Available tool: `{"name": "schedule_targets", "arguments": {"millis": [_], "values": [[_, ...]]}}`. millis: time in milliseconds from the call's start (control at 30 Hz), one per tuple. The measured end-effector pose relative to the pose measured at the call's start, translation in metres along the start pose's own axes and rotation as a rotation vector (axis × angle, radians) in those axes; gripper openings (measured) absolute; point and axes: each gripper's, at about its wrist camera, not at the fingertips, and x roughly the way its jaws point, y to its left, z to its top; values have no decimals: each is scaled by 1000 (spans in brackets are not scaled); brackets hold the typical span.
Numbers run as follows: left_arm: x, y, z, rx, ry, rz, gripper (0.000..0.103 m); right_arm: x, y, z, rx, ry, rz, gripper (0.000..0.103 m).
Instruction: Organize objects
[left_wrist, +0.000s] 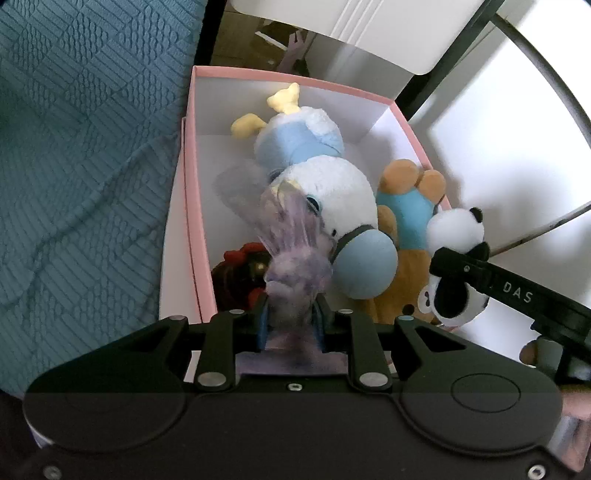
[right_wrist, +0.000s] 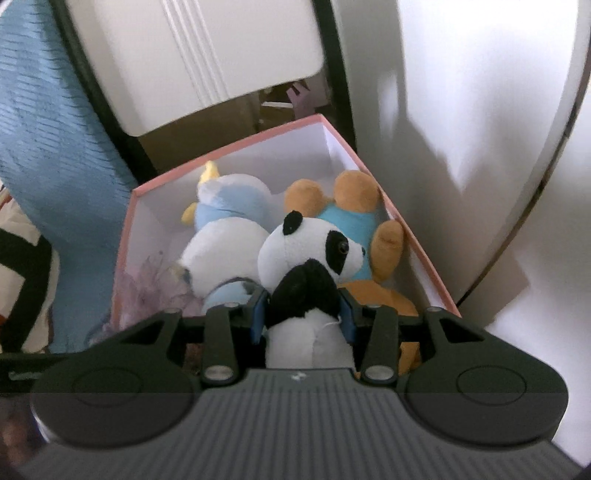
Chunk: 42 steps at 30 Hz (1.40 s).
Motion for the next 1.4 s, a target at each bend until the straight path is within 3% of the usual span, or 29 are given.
{"name": "schedule_targets", "arguments": {"millis": [33,100,133,333,733,800,1067,1400], "values": [[-1,0,0,1,-3,3,23,2,-2,0,4,2,-8,52],[-4,0,2,2,-11,8,50,3,-5,2,7,4,-6,65],[-7,1,3,0,-22,5,53,2,-6,3,13,-1,2,67],[-35,1,16,-8,-80,-17,55,-27,7,22,15,-58,47,67],[-149,-13,35,93,-293,-42,62,-147,58,49,-51,-266,125,67],[-167,-15,31,117,-325,-42,69,-163,64,45,-53,-282,135,67],[-224,-7,1,167,-387,-69,76,-218,72,7,-40,-311,147,67],[-269,1,-54,225,-426,-106,93,-236,89,-55,-19,-290,120,67]]}}
